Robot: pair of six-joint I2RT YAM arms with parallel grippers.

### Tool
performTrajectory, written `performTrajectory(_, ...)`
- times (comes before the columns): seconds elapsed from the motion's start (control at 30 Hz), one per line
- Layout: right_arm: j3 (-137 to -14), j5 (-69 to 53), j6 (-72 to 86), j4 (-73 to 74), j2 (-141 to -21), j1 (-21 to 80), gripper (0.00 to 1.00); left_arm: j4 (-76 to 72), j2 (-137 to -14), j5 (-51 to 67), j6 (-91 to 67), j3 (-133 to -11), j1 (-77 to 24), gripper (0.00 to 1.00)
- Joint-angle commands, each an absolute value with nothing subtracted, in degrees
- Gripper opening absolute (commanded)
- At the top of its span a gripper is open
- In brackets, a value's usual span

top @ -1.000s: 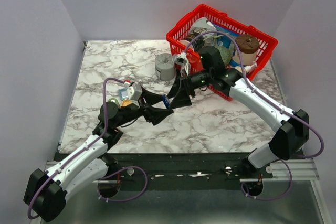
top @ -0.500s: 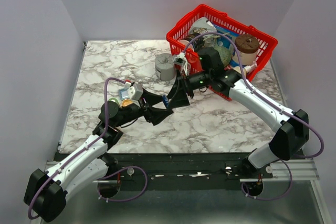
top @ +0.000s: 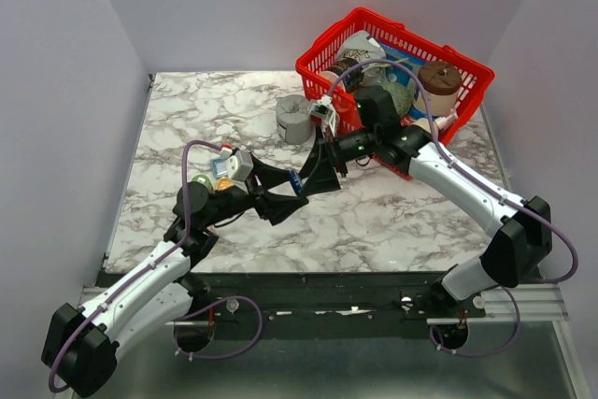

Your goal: Sort the pills into containers

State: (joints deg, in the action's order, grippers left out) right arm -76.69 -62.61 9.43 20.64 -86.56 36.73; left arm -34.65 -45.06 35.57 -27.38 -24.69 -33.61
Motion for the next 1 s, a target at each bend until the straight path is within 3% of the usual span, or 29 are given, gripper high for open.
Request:
performTrajectory(0.0,-75.68,-66.35,8.7,19.6,-85.78,36.21,1.0,-40.6,-44.38,37.53,-28.21,-26.19,-33.75,0.26)
performTrajectory(0.3,-73.21,-65.4,13.71,15.82,-85.34,36.21,0.99,-40.87,-44.65,37.71,-28.12,-26.89,-33.66,0.26)
performTrajectory(0.97,-81.21,-70.4,2.55,20.65,-85.08,35.94,1.0,-41.66,-44.47,38.23,-30.15,-26.54,-33.66,0.26)
